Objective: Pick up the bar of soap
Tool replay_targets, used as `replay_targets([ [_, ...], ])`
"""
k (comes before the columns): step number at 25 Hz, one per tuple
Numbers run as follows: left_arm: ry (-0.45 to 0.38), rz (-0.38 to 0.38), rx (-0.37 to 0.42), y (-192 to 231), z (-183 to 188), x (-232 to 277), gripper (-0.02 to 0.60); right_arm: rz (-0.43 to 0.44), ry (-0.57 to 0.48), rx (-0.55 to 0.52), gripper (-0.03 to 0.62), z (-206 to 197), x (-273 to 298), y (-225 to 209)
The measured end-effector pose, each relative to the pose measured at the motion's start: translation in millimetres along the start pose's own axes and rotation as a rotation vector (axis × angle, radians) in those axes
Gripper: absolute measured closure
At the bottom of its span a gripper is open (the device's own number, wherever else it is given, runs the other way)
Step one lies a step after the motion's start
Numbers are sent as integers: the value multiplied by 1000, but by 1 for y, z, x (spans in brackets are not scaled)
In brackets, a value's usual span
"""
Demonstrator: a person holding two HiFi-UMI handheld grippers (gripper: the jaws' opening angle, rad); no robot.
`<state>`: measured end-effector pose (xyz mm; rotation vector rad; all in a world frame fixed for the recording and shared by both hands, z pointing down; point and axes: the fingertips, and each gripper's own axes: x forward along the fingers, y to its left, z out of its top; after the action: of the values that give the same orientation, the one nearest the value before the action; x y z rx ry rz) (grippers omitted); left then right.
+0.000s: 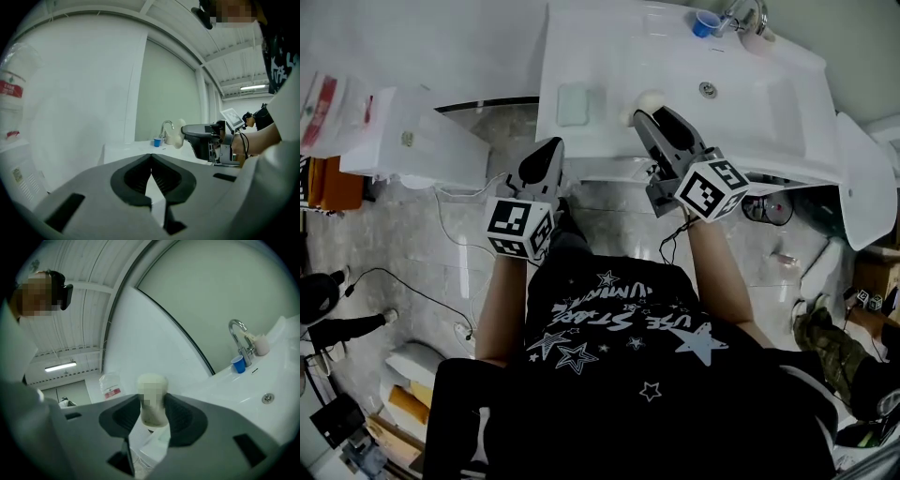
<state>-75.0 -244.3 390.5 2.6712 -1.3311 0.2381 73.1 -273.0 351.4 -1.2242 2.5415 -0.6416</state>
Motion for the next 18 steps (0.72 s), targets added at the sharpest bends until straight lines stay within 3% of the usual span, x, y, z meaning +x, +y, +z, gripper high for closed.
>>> replay_targets([
  [10,-20,24,12,-74,-4,-29,572,31,-12,-30,424,6,-78,14],
  [18,-19,30,19,-109,-8,-45,572,39,-29,-14,424,7,-108,18],
])
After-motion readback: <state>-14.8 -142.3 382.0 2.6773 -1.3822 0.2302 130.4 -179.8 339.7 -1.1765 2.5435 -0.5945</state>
